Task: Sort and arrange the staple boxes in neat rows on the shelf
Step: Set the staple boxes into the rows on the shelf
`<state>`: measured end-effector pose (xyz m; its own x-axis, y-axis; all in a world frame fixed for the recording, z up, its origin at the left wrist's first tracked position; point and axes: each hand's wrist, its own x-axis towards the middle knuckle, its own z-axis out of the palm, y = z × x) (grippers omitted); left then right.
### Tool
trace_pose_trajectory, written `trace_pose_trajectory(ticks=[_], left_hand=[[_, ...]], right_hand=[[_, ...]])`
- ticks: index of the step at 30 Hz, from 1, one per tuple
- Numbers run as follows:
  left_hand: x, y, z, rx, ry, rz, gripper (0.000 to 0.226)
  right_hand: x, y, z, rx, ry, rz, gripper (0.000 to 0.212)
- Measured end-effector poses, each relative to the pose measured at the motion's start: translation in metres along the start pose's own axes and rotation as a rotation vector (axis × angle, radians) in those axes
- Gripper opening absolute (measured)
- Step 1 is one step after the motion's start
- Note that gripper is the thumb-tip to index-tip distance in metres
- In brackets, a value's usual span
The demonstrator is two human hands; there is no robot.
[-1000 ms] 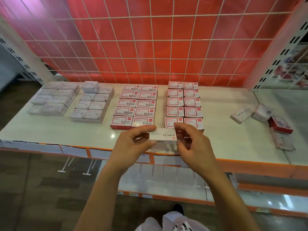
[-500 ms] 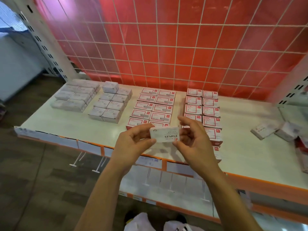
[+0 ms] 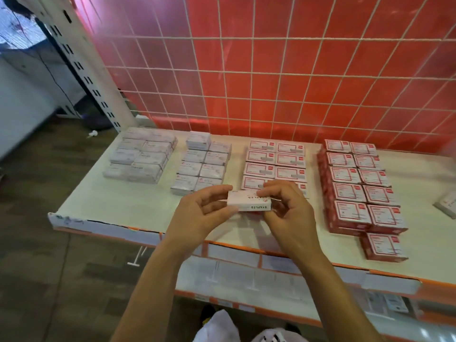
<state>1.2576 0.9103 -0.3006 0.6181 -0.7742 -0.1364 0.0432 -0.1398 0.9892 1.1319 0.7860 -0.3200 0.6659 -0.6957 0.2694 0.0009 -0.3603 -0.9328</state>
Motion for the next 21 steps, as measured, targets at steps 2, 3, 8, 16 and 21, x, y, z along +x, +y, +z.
trace_pose_trajectory(ticks=[2,3,8,16,21], left_hand=[[0.006,-0.001,-0.018,-0.018,-0.006,0.007,0.044],[0.01,-0.003,-0.026,-0.022,-0.009,0.015,0.044],[0.027,-0.012,-0.064,-0.063,-0.032,0.005,0.045],[0.045,-0.015,-0.1,-0.062,-0.126,-0.012,0.045],[0.057,-0.016,-0.11,-0.14,-0.123,-0.011,0.047]], right_hand=[[0.004,-0.001,0.016,0.019,-0.048,0.057,0.046],[0.006,0.0,0.022,0.046,-0.072,0.1,0.051],[0.017,0.002,0.051,-0.023,-0.099,0.188,0.055],[0.03,-0.011,0.072,-0.13,-0.152,0.247,0.057],[0.043,-0.015,0.086,-0.157,-0.107,0.25,0.049]])
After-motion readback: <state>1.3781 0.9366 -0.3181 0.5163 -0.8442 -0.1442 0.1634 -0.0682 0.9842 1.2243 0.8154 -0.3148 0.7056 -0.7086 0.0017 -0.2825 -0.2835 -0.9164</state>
